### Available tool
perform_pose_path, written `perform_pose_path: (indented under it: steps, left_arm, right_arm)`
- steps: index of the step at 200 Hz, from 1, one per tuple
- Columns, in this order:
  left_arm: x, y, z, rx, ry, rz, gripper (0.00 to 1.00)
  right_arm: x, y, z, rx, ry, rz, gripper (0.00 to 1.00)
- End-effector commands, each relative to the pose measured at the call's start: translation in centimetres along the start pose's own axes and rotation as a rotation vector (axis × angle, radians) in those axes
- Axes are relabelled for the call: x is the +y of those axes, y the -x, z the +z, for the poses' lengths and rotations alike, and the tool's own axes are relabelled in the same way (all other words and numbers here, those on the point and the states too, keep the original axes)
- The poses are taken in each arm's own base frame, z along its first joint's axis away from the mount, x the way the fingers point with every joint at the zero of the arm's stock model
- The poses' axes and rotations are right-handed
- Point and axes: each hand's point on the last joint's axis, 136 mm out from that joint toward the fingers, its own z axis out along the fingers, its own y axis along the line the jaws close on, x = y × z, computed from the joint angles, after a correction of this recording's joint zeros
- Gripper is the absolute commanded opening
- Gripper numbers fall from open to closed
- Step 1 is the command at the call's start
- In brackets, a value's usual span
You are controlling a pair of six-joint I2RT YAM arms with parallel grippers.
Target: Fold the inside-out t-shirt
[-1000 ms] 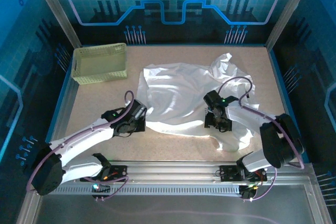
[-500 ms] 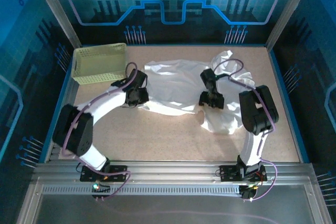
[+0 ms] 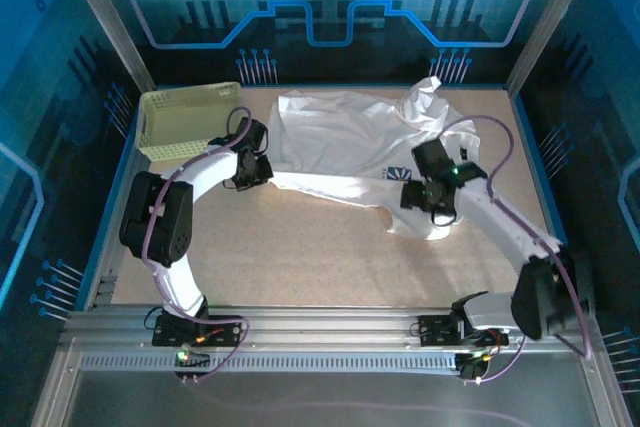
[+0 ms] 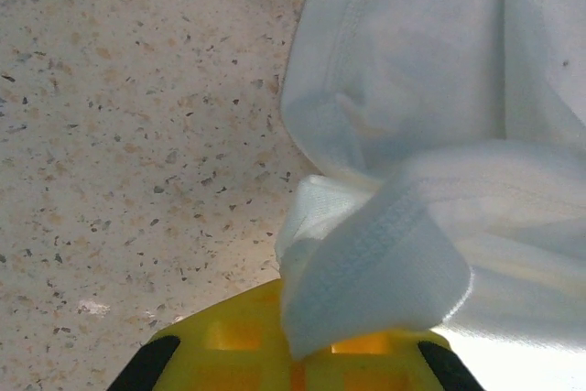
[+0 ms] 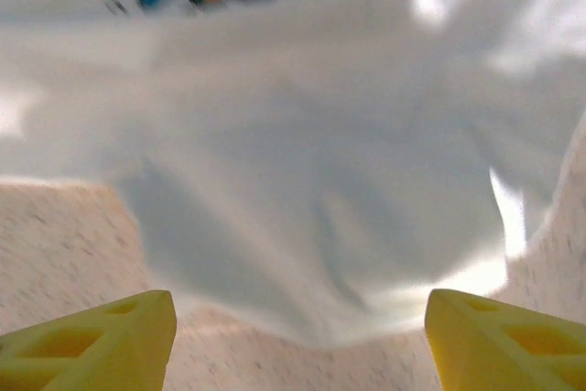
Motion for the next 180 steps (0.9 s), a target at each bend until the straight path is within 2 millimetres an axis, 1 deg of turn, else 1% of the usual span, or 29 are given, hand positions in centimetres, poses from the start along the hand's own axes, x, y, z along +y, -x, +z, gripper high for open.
perform_pose_path:
  steps: [1,20,36,52,64,87,96,101,107,117,130,138,140,142,148,159,180]
  left_arm:
    - [-0.2,0.9,-0.3,-0.001,-0.012,0.003,0.08]
    - [-0.1,1.1,-0.4,-0.005,-0.02,-0.005,0.08]
    - [-0.2,0.9,-0.6,-0.004,-0.03,-0.007,0.08]
    - [-0.1,0.6,-0.8,-0.001,-0.038,-0.009,0.07]
    - [0.0,0.4,-0.9,-0.002,-0.044,-0.01,0.07]
    - [-0.1,-0.2,-1.4,-0.002,-0.07,-0.008,0.06]
    - [-0.2,-0.4,-1.7,-0.005,-0.087,-0.005,0.05]
    - [-0.3,-0.5,-1.9,-0.009,-0.098,-0.003,0.05]
    - [-0.5,-0.7,-2.1,-0.014,-0.117,-0.001,0.04]
    - [-0.7,-0.9,-2.6,-0.026,-0.148,0.007,0.04]
    - [-1.0,-1.2,-3.6,-0.051,-0.183,0.017,0.03]
    - [-1.0,-1.4,-4.3,-0.069,-0.199,0.028,0.02]
    - [-1.0,-1.4,-4.6,-0.075,-0.205,0.031,0.02]
    - [-1.0,-1.5,-4.8,-0.08,-0.209,0.034,0.02]
    - [-1.0,-1.6,-5.3,-0.096,-0.219,0.045,0.01]
    - [-1.2,-1.9,-7.0,-0.138,-0.256,0.07,0.0]
    - [-1.6,-3.0,-10.1,-0.221,-0.334,0.123,0.0]
  right_arm:
    - [-2.0,-5.1,1.8,0.123,-0.049,0.079,0.72]
    - [-2.0,-6.2,3.1,0.151,-0.044,0.106,0.72]
    - [-1.6,-6.1,4.5,0.165,-0.046,0.106,0.73]
    - [-1.4,-5.3,5.7,0.167,-0.062,0.099,0.73]
    - [-1.6,-4.5,6.5,0.163,-0.092,0.094,0.73]
    - [-2.3,-2.6,6.6,0.119,-0.149,0.069,0.69]
    - [-2.6,-1.9,6.3,0.1,-0.17,0.06,0.65]
    - [-2.7,-1.6,6.2,0.088,-0.177,0.055,0.6]
    - [-2.8,-1.2,6.1,0.074,-0.182,0.052,0.52]
    - [-3.1,-0.8,5.8,0.058,-0.193,0.045,0.36]
    - [-3.8,-0.7,5.0,0.043,-0.221,0.043,0.13]
    - [-4.5,-0.8,4.2,0.032,-0.246,0.044,0.05]
    - [-4.3,-0.1,3.6,0.01,-0.241,0.05,0.04]
    - [-4.4,0.1,3.2,0.003,-0.243,0.053,0.02]
    - [-4.8,0.1,2.3,-0.009,-0.256,0.056,0.0]
    - [-5.7,0.0,0.4,-0.036,-0.271,0.072,0.0]
    - [-7.7,-0.1,-4.2,-0.129,-0.283,0.126,0.0]
